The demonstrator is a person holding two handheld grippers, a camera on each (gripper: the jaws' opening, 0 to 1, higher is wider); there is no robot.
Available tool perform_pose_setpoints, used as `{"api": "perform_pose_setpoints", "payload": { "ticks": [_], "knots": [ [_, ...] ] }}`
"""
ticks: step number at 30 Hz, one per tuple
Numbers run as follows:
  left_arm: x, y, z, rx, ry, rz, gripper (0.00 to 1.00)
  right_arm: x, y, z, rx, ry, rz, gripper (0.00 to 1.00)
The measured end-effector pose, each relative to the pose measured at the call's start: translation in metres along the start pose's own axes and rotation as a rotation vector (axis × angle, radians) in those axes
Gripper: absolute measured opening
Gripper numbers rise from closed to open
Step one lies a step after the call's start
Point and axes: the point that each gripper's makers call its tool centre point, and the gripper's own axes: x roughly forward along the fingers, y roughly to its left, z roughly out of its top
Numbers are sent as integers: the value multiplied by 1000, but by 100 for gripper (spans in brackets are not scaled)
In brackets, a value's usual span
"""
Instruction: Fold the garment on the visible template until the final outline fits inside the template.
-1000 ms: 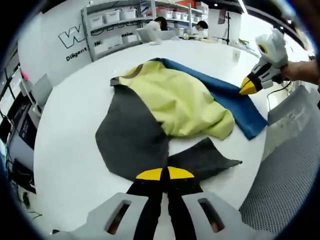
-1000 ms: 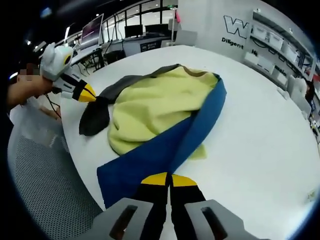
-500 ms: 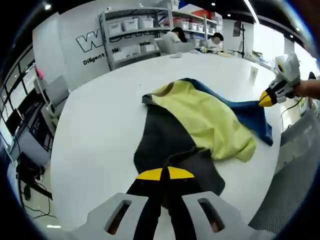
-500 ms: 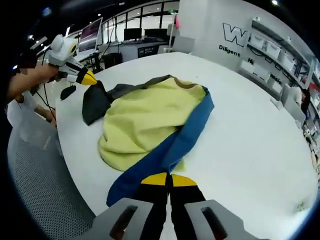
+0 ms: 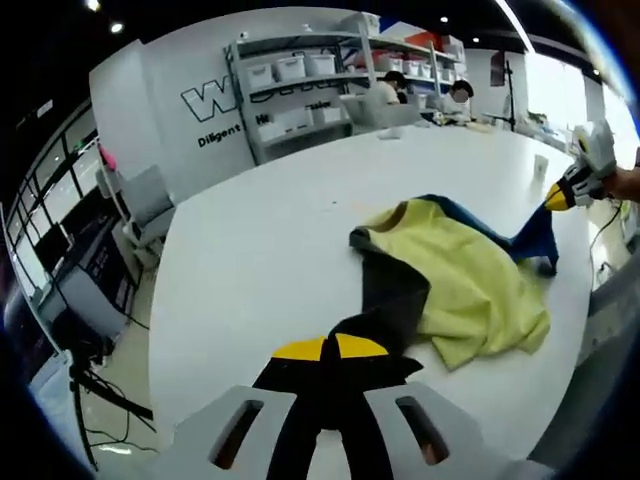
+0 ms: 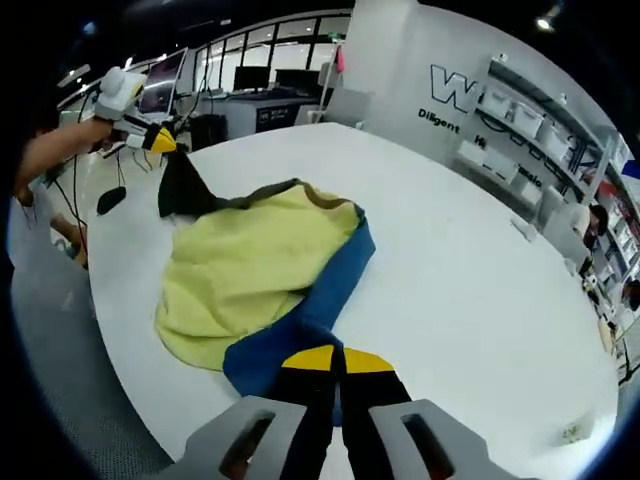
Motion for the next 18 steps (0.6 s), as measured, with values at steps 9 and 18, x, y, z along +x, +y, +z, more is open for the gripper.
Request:
{"api": "perform_pose_setpoints", "payload": {
  "ticks": [9, 18],
  "knots": [
    [-5, 38, 5, -37, -15, 82, 8, -5, -34, -7, 24, 9, -71, 0],
    [0, 54, -13, -86, 22, 116, 8, -3, -45, -21, 51, 31, -97, 0]
  ]
}}
